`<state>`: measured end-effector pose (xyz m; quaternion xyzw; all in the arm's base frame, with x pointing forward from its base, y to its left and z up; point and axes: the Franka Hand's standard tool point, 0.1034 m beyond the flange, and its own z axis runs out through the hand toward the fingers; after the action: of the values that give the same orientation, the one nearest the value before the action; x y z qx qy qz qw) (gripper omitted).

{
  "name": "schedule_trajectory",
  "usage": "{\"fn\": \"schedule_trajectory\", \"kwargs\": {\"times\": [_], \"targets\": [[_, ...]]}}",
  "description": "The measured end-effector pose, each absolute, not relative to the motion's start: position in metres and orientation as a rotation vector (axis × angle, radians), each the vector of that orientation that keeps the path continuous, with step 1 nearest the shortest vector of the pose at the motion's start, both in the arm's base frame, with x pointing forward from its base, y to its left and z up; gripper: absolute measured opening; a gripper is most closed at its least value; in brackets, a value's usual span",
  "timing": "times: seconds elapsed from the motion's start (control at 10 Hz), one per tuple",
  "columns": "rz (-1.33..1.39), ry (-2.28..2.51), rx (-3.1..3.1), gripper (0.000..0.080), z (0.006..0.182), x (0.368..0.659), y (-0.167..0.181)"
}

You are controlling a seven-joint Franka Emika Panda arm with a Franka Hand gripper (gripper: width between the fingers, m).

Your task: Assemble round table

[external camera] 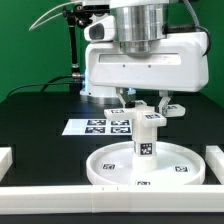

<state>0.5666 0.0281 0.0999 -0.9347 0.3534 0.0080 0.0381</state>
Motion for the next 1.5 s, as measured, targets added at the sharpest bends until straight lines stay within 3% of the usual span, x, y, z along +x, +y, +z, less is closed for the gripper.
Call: {"fn": "schedule_trajectory", "kwargs": {"times": [0.9,1.0,1.1,1.2,1.5], "targets": [[0.037,1.833,-2.403,0.0445,0.100,0.573,0.035],[0.038,1.828,-2.407,0.0499,0.100,0.573,0.035],[0.046,1.793,-2.431,0.0499,0.104,0.573,0.036],[0.050,1.769,-2.436,0.0617,0.113,0.574,0.037],[0.056,1.734,-2.426,0.0648,0.136,0.577,0.040]]}}
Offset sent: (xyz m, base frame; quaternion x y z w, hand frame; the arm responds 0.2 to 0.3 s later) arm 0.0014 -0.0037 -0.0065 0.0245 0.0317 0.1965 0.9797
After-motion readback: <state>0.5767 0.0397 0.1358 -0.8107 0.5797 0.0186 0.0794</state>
